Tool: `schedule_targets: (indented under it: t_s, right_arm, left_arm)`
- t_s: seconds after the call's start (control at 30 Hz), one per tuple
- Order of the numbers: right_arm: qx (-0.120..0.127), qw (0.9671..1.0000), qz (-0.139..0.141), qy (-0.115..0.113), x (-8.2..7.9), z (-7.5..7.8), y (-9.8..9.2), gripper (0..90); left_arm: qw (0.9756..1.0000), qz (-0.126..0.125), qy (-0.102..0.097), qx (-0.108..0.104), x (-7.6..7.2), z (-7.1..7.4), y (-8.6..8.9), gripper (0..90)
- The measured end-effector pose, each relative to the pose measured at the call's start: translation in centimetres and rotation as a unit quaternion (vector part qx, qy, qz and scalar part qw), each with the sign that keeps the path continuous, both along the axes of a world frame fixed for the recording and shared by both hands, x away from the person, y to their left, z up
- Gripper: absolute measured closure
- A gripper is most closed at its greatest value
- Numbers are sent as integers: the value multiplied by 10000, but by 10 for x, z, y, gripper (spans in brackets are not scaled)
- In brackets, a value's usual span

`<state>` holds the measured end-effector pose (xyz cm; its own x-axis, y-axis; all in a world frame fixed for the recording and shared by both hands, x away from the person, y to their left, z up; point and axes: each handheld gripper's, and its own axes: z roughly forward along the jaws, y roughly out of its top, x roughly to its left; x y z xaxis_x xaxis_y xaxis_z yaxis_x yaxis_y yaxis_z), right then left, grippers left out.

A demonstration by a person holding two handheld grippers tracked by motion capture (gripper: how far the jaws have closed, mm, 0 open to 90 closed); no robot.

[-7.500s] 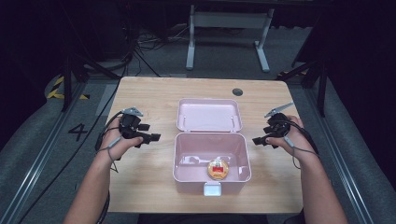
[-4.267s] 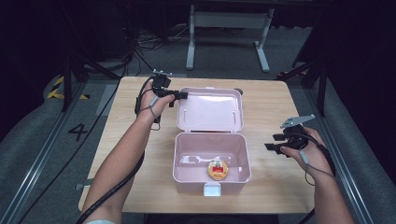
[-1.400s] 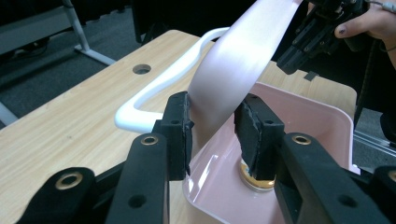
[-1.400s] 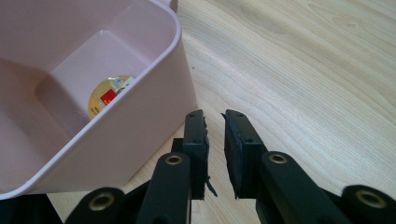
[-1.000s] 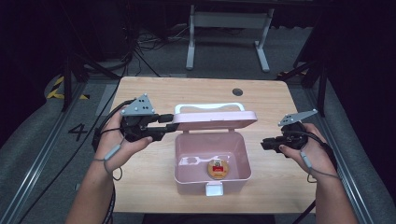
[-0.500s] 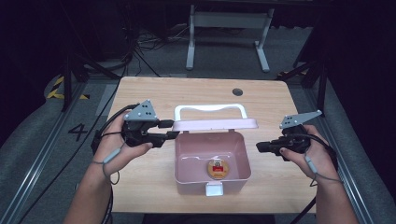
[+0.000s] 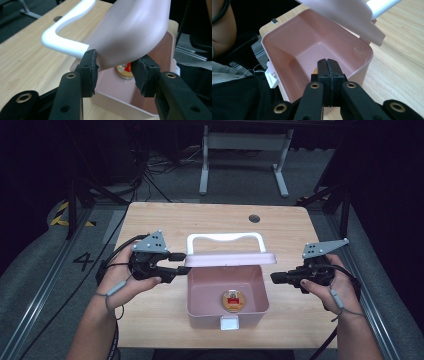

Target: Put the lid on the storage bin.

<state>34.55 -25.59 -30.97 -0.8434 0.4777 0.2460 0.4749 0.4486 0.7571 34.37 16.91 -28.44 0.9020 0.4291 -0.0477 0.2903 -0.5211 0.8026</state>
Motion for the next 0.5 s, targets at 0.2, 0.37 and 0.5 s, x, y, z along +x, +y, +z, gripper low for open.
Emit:
schedule_targets:
  t_s: [0.2, 0.37, 0.5]
  right_arm:
    - [91, 9999, 62, -15, -1, 0, 2, 900]
    - [53, 10000, 50, -42, -1, 1, 4, 900]
    - [31, 10000, 50, -51, -2, 1, 4, 900]
  left_arm:
    - [9987, -330, 233, 316, 1, -10, 12, 496]
    - [9984, -150, 394, 371, 4, -15, 27, 479]
    - [9987, 7, 402, 297, 7, -15, 35, 475]
